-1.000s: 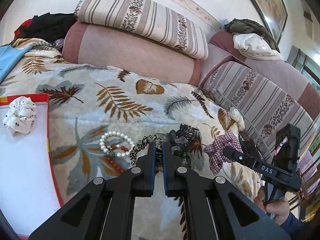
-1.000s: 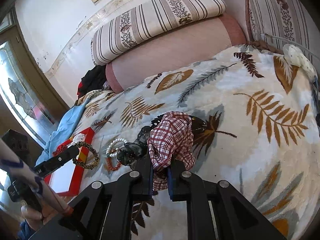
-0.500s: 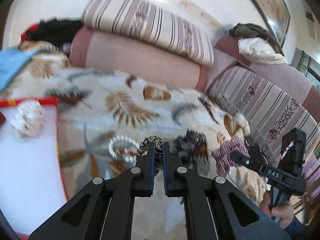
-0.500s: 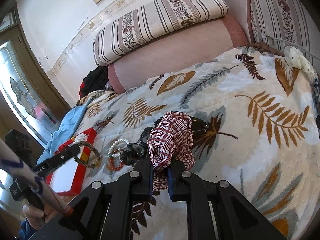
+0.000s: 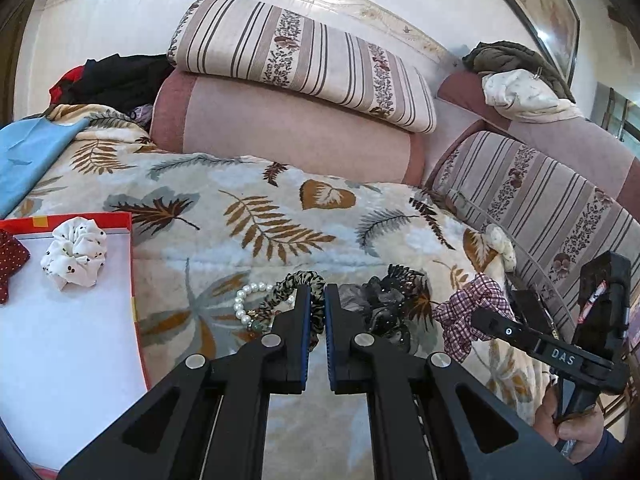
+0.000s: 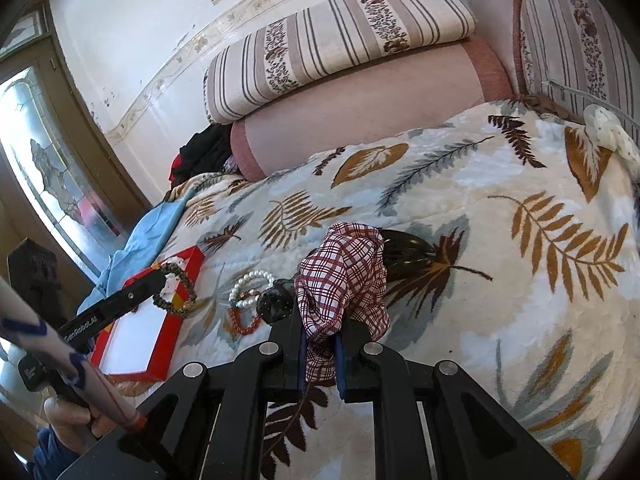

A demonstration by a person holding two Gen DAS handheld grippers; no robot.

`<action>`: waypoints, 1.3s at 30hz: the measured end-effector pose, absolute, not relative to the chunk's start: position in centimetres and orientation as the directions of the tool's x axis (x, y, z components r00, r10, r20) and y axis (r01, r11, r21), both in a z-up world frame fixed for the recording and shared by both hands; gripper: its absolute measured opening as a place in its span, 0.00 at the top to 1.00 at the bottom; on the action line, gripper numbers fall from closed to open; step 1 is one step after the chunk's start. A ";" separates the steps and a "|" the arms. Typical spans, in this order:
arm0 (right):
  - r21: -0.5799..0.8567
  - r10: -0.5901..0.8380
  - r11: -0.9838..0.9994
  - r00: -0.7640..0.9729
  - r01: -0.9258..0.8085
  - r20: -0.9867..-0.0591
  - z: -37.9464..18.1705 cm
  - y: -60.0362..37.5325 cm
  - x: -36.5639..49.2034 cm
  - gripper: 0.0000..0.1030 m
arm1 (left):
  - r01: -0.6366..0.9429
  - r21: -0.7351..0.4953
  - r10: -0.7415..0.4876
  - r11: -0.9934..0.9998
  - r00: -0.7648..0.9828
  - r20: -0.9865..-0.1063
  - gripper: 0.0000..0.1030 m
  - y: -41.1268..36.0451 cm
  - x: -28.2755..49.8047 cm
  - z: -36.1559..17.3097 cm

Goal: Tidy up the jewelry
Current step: 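Carry the bracelet and plaid scrunchie over to the red-rimmed tray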

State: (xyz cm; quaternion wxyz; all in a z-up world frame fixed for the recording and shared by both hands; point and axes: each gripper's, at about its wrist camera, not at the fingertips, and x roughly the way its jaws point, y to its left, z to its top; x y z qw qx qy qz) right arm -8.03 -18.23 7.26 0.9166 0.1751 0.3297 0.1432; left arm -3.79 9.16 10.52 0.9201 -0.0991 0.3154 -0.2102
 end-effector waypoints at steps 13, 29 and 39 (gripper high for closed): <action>0.380 0.419 0.897 0.709 -0.226 -0.567 7.5 -13.1 -9.1 0.89 | 0.267 -0.282 -0.381 0.922 0.765 -0.520 0.94 13.1 -5.2 12.3; 0.421 0.616 0.788 0.543 -0.450 -0.571 10.9 3.1 -6.3 0.88 | 0.066 -0.367 -0.260 0.928 0.819 -0.512 0.94 25.7 -5.4 12.8; 0.410 0.633 0.762 0.440 -0.501 -0.637 9.3 12.1 -2.1 0.88 | -0.139 -0.470 -0.199 0.872 0.776 -0.598 0.94 33.6 -3.4 9.7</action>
